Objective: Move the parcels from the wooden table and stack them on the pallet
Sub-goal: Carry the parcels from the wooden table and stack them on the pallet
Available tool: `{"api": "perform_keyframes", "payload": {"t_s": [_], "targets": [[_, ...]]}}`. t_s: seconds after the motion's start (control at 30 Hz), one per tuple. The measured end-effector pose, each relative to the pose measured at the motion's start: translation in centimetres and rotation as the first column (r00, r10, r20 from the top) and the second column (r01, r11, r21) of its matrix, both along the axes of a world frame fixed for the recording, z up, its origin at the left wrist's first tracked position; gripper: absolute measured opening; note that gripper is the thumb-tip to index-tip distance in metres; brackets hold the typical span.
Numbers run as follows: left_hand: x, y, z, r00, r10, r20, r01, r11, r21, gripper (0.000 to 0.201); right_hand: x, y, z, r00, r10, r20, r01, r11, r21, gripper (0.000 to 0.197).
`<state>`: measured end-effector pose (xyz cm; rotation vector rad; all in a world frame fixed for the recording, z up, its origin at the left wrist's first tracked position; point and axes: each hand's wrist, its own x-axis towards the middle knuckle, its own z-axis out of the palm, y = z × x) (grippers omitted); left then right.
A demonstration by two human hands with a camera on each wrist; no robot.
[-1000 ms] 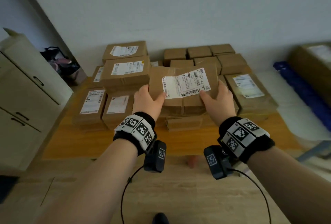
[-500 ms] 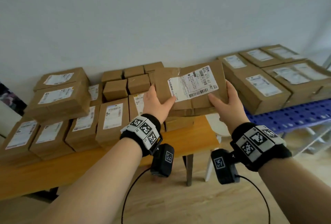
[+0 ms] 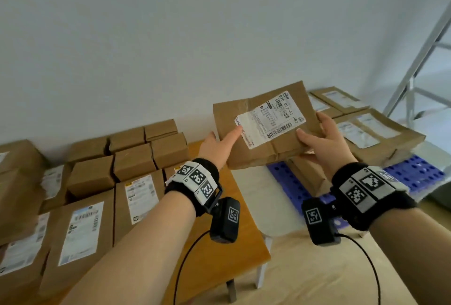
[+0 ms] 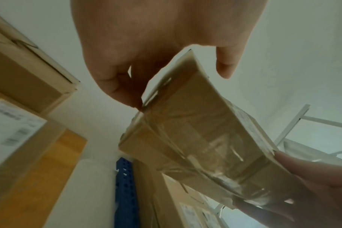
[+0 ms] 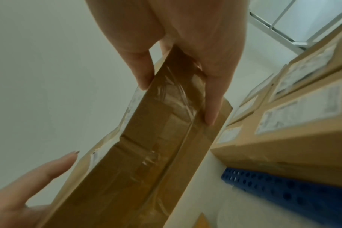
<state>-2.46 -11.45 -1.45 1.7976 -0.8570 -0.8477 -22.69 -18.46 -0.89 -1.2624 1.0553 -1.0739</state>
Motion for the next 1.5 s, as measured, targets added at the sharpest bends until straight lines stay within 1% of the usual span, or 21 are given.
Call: {"api": "perform_keyframes", "payload": {"t_s": [0.07,0.17,0.23,0.37,0.47,0.5,0.57,0.6,0.67,0.73,0.8,0.9,0.97,1.03,1.07,1.1,1.17,1.2,1.3,1.43,1.5], "targets": [[0.5,-2.8,0.2,0.998,-0.035,-0.050,0.036,0.999,0.016,0.097,-0.1,-2.5,0.7,1.000,-0.018,-0.002,0.018,1.000,0.004,0.051],[0.9,-6.6,0.0,0.992,-0.049,-0.116,0.050,0.999,0.013,0.081,-0.2,-5.8,1.2,0.997,-0.076,0.008,0.076,0.997,0.009,0.049],[0.7,-9.0,-0.1,0.984,-0.061,-0.170,0.068,0.997,0.033,0.076,-0.3,-7.8,1.2,0.991,-0.132,0.020,0.132,0.991,0.008,0.052],[-0.5,-13.2,-0.5,0.965,-0.066,-0.256,0.085,0.994,0.065,0.079,-0.5,-12.0,0.5,0.967,-0.236,0.101,0.232,0.972,0.047,0.072],[-1.9,-16.1,-0.9,0.952,-0.016,-0.305,0.035,0.998,0.056,0.080,-0.9,-15.5,-0.1,0.962,-0.246,0.119,0.226,0.961,0.158,0.098],[-2.4,-17.1,-1.0,0.948,0.012,-0.317,0.005,0.999,0.050,0.076,-1.0,-16.9,-0.4,0.967,-0.217,0.131,0.190,0.963,0.190,0.095],[-3.7,-18.9,-1.1,0.934,0.054,-0.354,-0.046,0.998,0.033,0.072,-1.5,-19.4,-0.8,0.979,-0.101,0.178,0.063,0.976,0.209,0.060],[-4.6,-19.8,-1.1,0.925,0.071,-0.373,-0.069,0.997,0.019,0.071,-1.7,-20.6,-1.0,0.981,-0.022,0.194,-0.021,0.976,0.216,0.049],[-6.4,-21.5,-1.1,0.900,0.122,-0.418,-0.132,0.991,0.004,0.073,-2.3,-22.4,-0.9,0.980,0.137,0.146,-0.170,0.954,0.248,0.046],[-8.1,-22.6,-0.7,0.882,0.159,-0.444,-0.167,0.986,0.022,0.075,-2.6,-23.9,-0.9,0.966,0.250,0.066,-0.258,0.927,0.274,0.048],[-9.5,-24.0,-0.5,0.890,0.207,-0.407,-0.209,0.977,0.040,0.074,-3.4,-26.1,-0.8,0.946,0.321,0.052,-0.321,0.897,0.302,0.045],[-10.5,-24.9,-0.3,0.918,0.279,-0.282,-0.263,0.960,0.095,0.072,-4.1,-29.2,-0.3,0.930,0.366,0.040,-0.359,0.876,0.322,0.035],[-10.8,-24.7,-0.7,0.941,0.307,-0.140,-0.288,0.947,0.143,0.070,-4.2,-30.6,0.0,0.912,0.409,-0.040,-0.377,0.871,0.316,0.033],[-10.9,-24.6,-1.3,0.954,0.299,0.027,-0.298,0.935,0.190,0.086,-3.9,-31.7,-0.1,0.879,0.450,-0.156,-0.398,0.874,0.278,0.035],[-10.9,-24.7,-1.5,0.955,0.283,0.084,-0.294,0.933,0.209,0.086,-3.6,-32.1,-0.2,0.858,0.462,-0.225,-0.410,0.879,0.242,0.039],[-10.9,-24.7,-1.8,0.956,0.266,0.121,-0.287,0.933,0.218,0.078,-3.3,-32.4,-0.4,0.832,0.469,-0.296,-0.424,0.882,0.206,0.044],[-10.8,-25.2,-2.1,0.960,0.231,0.160,-0.264,0.935,0.238,0.060,-2.9,-32.7,-0.8,0.781,0.468,-0.413,-0.451,0.881,0.144,0.051],[-10.7,-25.4,-2.3,0.961,0.212,0.177,-0.252,0.935,0.250,0.054,-2.7,-32.7,-1.1,0.769,0.465,-0.439,-0.457,0.880,0.131,0.051],[-10.5,-25.9,-2.9,0.960,0.191,0.203,-0.240,0.937,0.253,0.049,-2.5,-32.8,-2.0,0.765,0.470,-0.441,-0.462,0.877,0.133,0.048],[-10.3,-26.4,-3.9,0.965,0.175,0.194,-0.223,0.938,0.265,0.044,-2.6,-33.0,-3.2,0.752,0.489,-0.441,-0.474,0.867,0.152,0.046],[-10.2,-26.5,-4.4,0.966,0.160,0.204,-0.213,0.938,0.273,0.035,-2.7,-33.1,-3.8,0.754,0.494,-0.434,-0.471,0.866,0.168,0.049]]}}
